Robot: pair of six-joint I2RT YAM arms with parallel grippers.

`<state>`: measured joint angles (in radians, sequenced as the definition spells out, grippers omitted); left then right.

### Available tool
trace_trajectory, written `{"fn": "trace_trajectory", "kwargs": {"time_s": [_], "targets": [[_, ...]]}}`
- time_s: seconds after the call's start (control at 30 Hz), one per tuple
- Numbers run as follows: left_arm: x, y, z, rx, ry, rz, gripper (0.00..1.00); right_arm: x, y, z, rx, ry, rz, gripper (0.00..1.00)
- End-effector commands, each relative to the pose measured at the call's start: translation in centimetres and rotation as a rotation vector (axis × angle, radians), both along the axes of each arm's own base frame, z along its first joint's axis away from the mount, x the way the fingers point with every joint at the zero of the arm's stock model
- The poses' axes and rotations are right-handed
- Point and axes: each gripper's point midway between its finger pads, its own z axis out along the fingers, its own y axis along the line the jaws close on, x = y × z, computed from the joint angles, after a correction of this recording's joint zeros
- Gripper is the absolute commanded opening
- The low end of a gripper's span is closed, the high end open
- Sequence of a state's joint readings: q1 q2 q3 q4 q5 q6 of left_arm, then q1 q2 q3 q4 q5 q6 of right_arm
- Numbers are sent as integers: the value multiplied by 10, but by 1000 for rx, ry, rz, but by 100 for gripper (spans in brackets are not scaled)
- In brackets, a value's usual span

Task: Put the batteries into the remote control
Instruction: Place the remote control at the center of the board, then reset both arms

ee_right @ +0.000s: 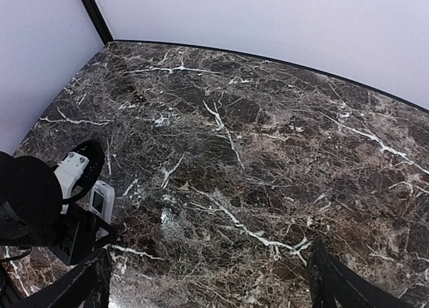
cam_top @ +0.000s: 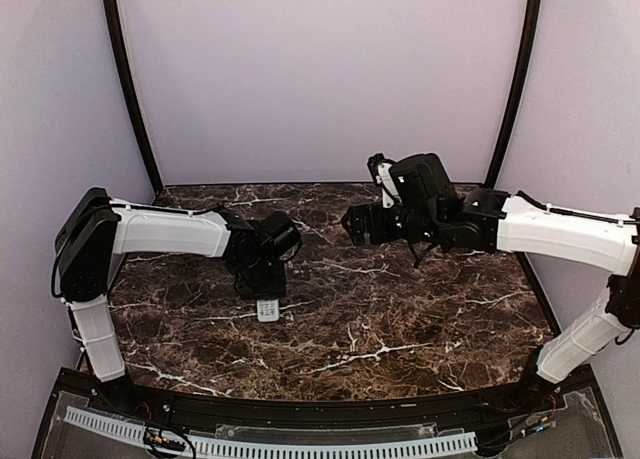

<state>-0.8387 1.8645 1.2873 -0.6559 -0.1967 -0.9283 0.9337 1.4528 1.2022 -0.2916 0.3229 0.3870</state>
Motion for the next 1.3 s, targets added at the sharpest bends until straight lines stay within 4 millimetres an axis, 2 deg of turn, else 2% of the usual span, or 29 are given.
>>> {"fn": "trace_trajectory", "kwargs": {"time_s": [0.0,0.1,0.17,0.23,0.43,0.6,0.73,0.8,0.83,0.87,0.9,0.93,0.97,1.0,1.1,1.13,1.17,1.27], "targets": [[-5,17,-7,40,39,71,30,1,1,-5,-8,3,-4,99],[-3,15,-11,45,46,73,41,2,5,-5,-8,2,9,98],[-2,13,-13,45,50,72,55,3,7,-5,-14,1,16,99],[-1,13,-14,45,55,74,62,4,9,-6,-22,2,20,99],[12,18,0,75,0,71,88,5,15,-2,-17,6,35,99],[24,10,26,33,-62,50,93,10,10,2,-16,-1,29,99],[44,14,71,-2,-229,17,96,27,-14,-3,-16,-1,-5,99],[63,36,97,-11,-331,50,99,37,-34,-6,15,15,-25,99],[64,48,105,-11,-358,51,99,41,-45,-8,33,25,-36,99],[78,67,112,-28,-384,98,99,46,-59,-10,50,32,-59,99],[76,79,116,-47,-388,104,99,50,-73,-13,61,34,-86,99],[88,103,119,-53,-402,167,99,52,-88,-16,71,32,-116,99],[86,119,122,-54,-412,200,99,54,-104,-18,82,28,-151,99],[91,145,123,-39,-423,268,99,53,-119,-21,103,25,-185,99],[83,205,129,67,-484,414,99,49,-172,-29,211,18,-306,99],[81,219,134,91,-511,448,99,46,-187,-34,241,19,-345,99],[74,235,129,167,-525,485,99,40,-202,-37,270,9,-384,99],[59,261,117,271,-548,566,99,26,-226,-67,294,41,-484,98]]}}
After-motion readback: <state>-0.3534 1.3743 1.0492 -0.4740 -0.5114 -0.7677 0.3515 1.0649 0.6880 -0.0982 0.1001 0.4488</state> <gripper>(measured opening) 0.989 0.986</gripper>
